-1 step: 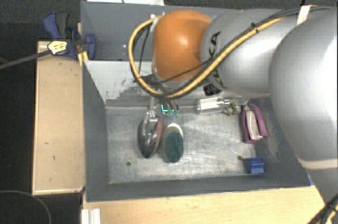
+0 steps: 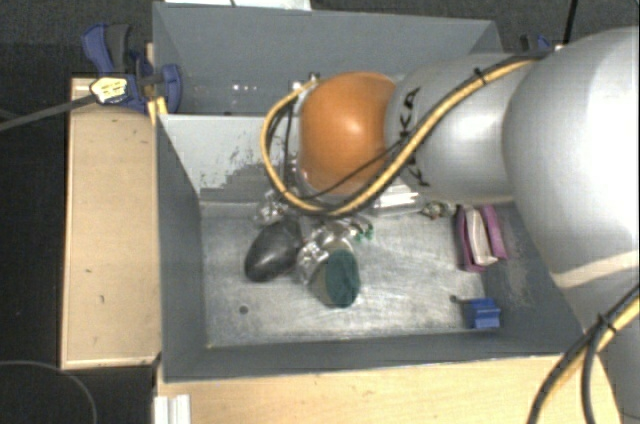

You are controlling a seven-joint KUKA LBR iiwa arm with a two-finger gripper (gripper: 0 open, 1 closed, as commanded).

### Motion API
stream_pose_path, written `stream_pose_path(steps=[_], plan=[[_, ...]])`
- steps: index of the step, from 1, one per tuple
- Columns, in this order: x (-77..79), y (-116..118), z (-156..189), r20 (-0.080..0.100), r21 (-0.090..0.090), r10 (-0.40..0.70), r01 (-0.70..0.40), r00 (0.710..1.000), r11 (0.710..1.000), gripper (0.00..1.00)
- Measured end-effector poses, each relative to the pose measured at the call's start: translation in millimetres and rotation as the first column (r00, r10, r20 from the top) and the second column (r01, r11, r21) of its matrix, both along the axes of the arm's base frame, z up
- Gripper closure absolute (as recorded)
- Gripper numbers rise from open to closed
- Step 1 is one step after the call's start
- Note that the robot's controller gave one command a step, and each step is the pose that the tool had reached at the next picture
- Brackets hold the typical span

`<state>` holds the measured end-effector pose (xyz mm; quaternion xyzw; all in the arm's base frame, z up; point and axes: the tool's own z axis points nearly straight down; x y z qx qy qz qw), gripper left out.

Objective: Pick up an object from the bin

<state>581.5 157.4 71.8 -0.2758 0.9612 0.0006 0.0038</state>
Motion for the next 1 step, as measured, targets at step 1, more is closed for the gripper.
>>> stream_pose_path(steps=[1], plan=[[10.5,40.5,29.4,-0.001,-0.002,0.350,-0.350,0.937,0.937,0.00]])
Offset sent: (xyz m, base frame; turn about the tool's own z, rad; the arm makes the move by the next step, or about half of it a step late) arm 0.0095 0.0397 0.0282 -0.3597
